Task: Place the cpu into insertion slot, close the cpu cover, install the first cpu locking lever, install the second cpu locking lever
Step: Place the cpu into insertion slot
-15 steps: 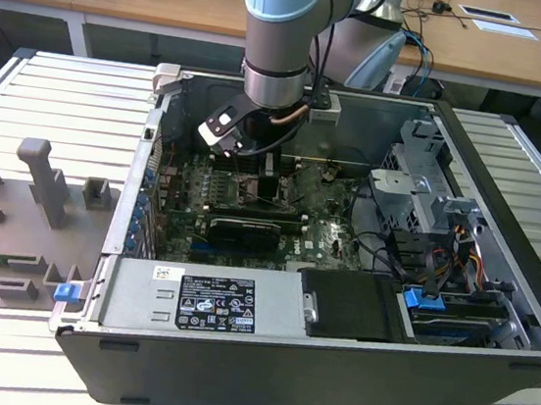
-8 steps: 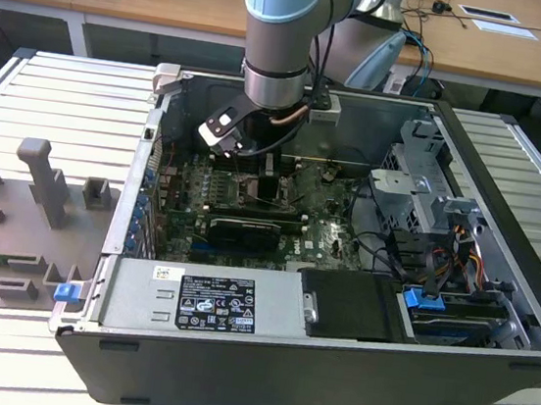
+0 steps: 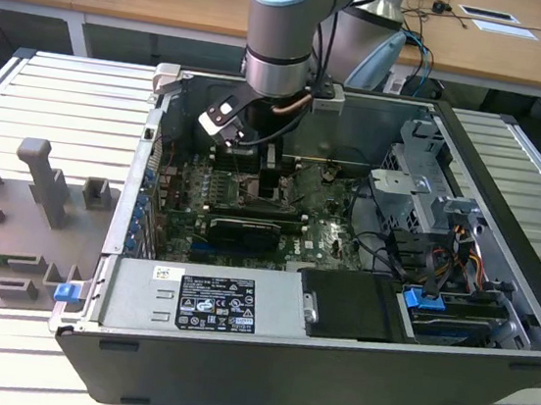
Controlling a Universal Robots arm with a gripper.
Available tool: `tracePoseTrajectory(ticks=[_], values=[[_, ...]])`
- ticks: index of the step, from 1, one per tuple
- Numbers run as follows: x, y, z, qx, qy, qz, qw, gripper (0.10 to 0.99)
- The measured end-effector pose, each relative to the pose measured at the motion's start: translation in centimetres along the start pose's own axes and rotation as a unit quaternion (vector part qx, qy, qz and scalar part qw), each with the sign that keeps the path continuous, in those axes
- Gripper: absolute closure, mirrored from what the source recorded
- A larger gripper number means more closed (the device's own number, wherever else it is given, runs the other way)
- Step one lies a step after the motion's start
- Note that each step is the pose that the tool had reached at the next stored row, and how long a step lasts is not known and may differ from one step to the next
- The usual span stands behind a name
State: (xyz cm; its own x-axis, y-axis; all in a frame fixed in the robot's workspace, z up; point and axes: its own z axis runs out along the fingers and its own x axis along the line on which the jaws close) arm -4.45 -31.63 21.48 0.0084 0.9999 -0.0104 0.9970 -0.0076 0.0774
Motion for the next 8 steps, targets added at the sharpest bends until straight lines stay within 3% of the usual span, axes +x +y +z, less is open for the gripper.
tracePoseTrajectory(ticks=[4, 5, 8], values=[[0.00, 0.09, -0.25, 0.0021, -0.0034, 0.000, 1.0000, 0.796], [0.00, 0.10, -0.28, 0.0024, -0.0039, 0.000, 1.0000, 0.918], [0.00, 0.11, -0.37, 0.0026, -0.0043, 0.000, 1.0000, 0.976]])
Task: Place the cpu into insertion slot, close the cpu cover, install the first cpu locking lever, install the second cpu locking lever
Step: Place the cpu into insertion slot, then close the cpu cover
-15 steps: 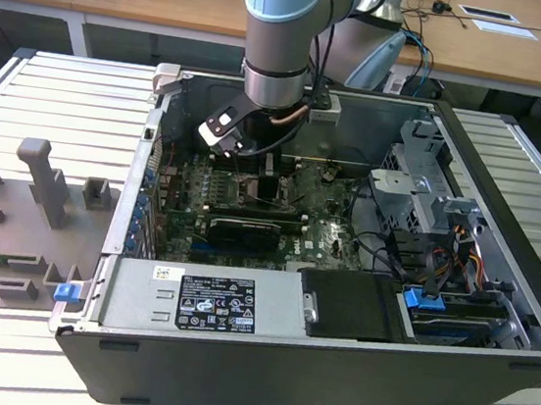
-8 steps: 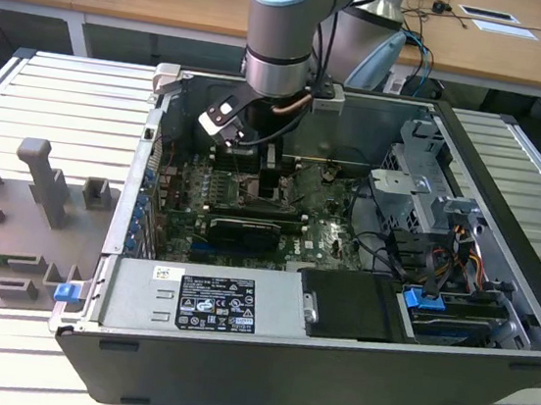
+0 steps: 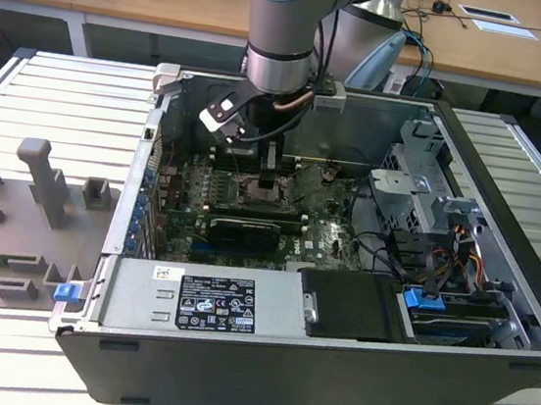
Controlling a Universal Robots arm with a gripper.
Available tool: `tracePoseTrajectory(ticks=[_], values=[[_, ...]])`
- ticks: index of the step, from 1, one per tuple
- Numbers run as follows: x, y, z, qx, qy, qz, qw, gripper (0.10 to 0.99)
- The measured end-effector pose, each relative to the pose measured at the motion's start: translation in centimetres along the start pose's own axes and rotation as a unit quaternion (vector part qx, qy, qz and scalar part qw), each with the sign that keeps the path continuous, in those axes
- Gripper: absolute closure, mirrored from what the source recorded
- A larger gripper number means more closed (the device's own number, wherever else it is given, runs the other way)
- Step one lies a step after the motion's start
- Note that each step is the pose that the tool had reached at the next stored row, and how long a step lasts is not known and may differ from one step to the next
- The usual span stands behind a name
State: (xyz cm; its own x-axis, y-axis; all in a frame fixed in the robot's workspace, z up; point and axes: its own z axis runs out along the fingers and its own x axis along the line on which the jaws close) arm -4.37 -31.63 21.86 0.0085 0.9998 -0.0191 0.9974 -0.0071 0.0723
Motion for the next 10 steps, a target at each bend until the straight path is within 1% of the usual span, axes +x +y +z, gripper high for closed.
tracePoseTrajectory(ticks=[4, 10], values=[[-0.01, 0.01, -0.16, 0.0000, -0.0002, 0.000, 1.0000, 0.980], [-0.01, 0.05, -0.66, 0.0000, -0.0002, 0.000, 1.0000, 0.980]])
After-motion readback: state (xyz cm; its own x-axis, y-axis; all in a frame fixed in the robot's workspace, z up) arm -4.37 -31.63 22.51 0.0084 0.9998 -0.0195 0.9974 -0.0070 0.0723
